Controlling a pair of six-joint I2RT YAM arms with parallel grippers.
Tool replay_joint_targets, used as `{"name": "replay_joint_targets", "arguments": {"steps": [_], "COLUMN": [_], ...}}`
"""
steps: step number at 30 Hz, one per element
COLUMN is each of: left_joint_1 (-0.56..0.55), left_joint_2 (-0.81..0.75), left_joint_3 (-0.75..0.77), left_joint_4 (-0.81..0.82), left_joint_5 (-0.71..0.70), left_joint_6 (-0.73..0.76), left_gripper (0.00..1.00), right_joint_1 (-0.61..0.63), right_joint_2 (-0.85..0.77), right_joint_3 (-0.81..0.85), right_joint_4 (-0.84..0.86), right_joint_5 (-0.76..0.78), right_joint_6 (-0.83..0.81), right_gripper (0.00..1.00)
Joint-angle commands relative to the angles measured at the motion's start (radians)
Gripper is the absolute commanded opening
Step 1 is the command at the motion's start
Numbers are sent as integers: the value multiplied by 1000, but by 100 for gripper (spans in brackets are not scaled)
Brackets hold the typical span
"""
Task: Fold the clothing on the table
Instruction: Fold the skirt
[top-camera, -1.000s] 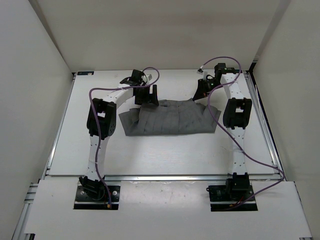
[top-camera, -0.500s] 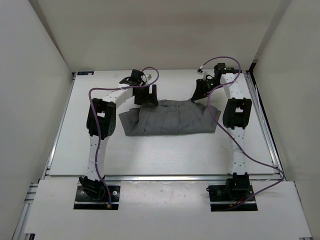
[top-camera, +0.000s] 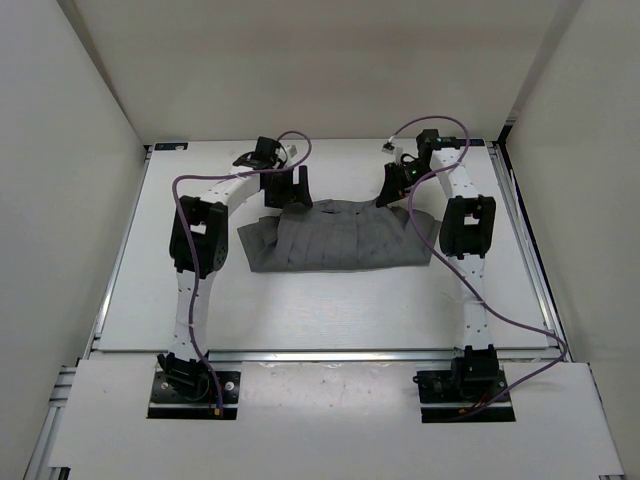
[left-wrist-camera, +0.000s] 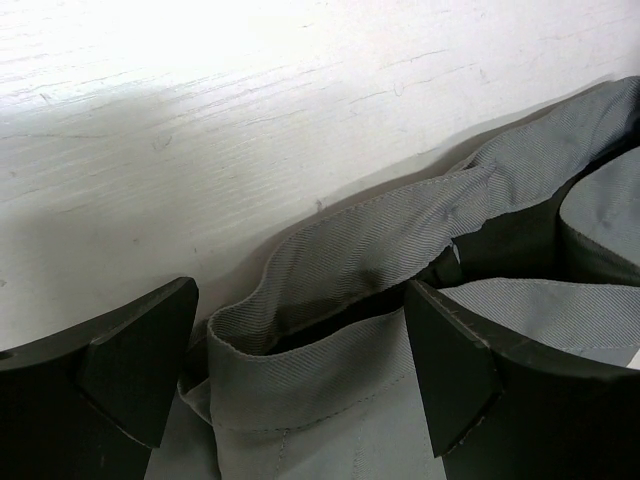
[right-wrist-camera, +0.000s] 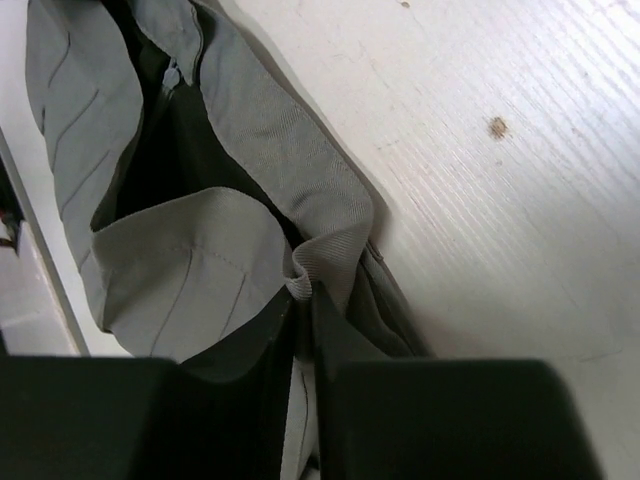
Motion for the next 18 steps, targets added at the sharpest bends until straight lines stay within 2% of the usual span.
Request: {"name": "replay_joint_targets", "arguments": {"steps": [1, 2, 6, 13, 18], "left_joint_1": [6, 9, 20, 50, 29], "left_joint_2": [-87, -90, -144, -166, -161], "left_joint_3": [-8, -14, -36, -59, -80], "left_joint_4": [24, 20, 16, 31, 34], "left_joint_5": [23, 22, 9, 38, 57], "left_joint_6": [6, 0, 29, 26, 26], "left_gripper": [84, 83, 82, 77, 74], "right_joint_1": [-7, -8, -11, -16, -14], "right_joint_2": [2, -1, -1, 7, 7], "right_joint_3": [10, 11, -6, -6, -4], "right_joint_4": [-4, 7, 12, 22, 36], "right_joint_5": [-2, 13, 38, 40, 44], "right_joint_6": [5, 15, 29, 34, 43], "right_gripper": [14, 8, 0, 0, 0]}}
